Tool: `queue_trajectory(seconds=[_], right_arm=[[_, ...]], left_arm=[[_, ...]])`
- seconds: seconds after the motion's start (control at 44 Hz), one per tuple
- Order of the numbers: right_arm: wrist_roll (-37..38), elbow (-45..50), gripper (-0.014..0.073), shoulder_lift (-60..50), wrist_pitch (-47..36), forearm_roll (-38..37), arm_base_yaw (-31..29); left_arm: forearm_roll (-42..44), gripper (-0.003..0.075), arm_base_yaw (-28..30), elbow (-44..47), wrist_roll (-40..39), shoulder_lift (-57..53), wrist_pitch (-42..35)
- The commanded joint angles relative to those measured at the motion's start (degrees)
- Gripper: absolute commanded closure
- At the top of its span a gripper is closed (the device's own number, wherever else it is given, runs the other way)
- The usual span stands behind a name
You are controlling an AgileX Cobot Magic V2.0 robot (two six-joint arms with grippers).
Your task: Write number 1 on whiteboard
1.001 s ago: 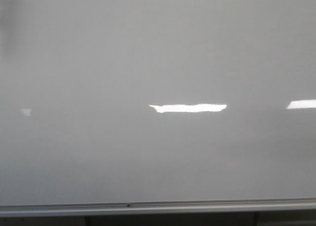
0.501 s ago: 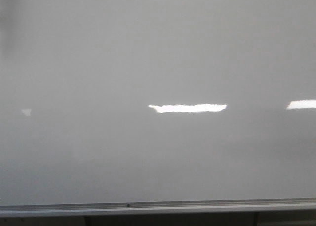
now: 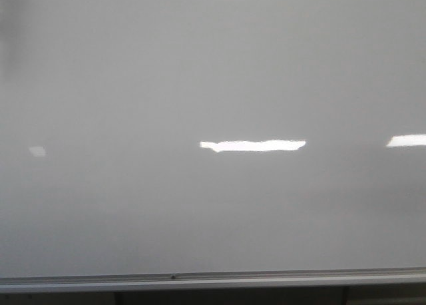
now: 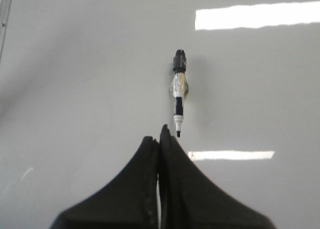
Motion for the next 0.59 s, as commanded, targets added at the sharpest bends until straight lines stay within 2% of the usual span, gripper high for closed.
queue_trajectory(seconds=[0.0,0.137,0.364,0.569], right_arm=[[-0.51,-5.93,0.0661,-0.85,-1.62,-1.38,-0.34],[-0.51,-13.65,0.0661,0.13,2.53,-3.28,-0.34],[-0.51,-29.43,0.0661,8.37,10.34,-3.21,-0.34],[-0.51,-40.1,0.0661,18.54,21.73,-2.18,-0.34]], left_arm=[[-0.45,0.074,-0.41,-4.19,-0.44,-0.98,-4.53],[-0.45,0.074,-0.41,-12.59,-0.44,0.08,-0.89],[-0.34,0.074,-0.41,-31.17,-0.44,8.43,12.51],[-0.25,0.074,-0.41,-44.25,-0.44,18.69,26.99]])
